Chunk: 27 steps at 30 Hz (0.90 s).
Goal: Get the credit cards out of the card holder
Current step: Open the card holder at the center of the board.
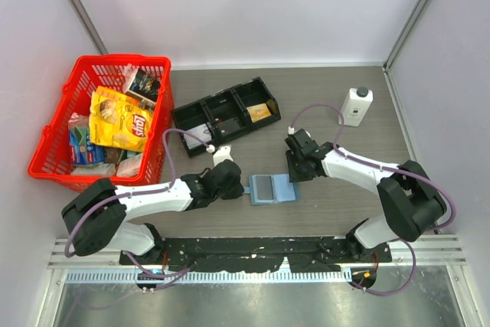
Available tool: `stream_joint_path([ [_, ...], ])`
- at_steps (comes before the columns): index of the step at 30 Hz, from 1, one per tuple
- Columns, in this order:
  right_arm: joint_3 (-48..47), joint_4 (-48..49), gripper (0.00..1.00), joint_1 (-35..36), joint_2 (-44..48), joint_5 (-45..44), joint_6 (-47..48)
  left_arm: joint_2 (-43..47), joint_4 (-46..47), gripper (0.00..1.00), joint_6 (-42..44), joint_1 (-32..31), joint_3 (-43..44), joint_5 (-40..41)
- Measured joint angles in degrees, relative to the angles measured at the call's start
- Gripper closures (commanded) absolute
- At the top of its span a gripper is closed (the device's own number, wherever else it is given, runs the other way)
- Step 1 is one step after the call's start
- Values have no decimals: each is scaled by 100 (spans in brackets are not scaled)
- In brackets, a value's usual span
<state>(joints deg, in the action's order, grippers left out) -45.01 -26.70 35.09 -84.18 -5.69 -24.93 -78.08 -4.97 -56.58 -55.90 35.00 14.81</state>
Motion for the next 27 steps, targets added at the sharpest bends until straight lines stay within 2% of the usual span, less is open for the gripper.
stream_joint_path([
  [4,-13,70,53,-9,-4,201,-9,39,-9,100,-2,11,0,-2],
  [7,-105,50,50,20,35,295,15,98,-28,100,4,11,9,-2],
  [17,-911,-26,51,619,614,111,-48,140,-160,100,39,13,114,-13],
  [27,-975,20,53,1036,632,15,-162,295,-385,100,195,15,352,-26],
])
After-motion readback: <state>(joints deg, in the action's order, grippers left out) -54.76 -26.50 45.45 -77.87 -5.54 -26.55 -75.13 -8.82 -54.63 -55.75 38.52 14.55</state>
